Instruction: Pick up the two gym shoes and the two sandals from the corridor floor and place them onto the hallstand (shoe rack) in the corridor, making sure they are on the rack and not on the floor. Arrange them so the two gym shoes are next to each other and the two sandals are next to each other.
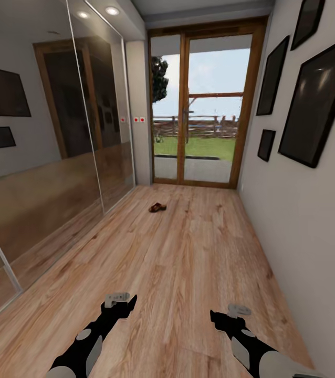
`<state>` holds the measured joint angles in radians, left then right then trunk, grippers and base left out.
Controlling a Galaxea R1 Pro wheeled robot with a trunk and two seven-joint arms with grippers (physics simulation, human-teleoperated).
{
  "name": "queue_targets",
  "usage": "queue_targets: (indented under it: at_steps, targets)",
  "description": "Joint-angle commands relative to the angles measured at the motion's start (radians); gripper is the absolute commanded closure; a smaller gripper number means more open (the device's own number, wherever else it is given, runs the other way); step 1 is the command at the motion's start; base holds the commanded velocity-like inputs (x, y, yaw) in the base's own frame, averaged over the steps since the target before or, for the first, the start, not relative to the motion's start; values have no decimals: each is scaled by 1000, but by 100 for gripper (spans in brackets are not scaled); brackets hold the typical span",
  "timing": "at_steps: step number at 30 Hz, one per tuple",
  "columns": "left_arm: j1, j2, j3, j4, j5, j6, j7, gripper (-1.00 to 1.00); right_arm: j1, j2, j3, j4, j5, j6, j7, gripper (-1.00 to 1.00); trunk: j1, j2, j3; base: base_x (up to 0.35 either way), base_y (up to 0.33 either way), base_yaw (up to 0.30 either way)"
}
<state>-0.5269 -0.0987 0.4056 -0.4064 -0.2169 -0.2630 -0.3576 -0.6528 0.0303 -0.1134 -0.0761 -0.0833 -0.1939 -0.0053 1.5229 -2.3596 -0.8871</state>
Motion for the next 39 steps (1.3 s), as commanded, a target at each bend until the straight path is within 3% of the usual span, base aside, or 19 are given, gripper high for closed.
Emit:
queue_targets:
  at_steps: [1, 39]
  targets:
    - [-1, -1, 9, 0, -10, -4, -5, -100, -1, 0, -3, 1, -9, -4, 1, -100, 0, 0, -1, 347, 0, 0]
    - [-1, -1, 7, 1, -10, -4, -4, -100, -1, 0, -3, 1, -11, -4, 1, -100, 0, 0, -3, 347, 0, 11]
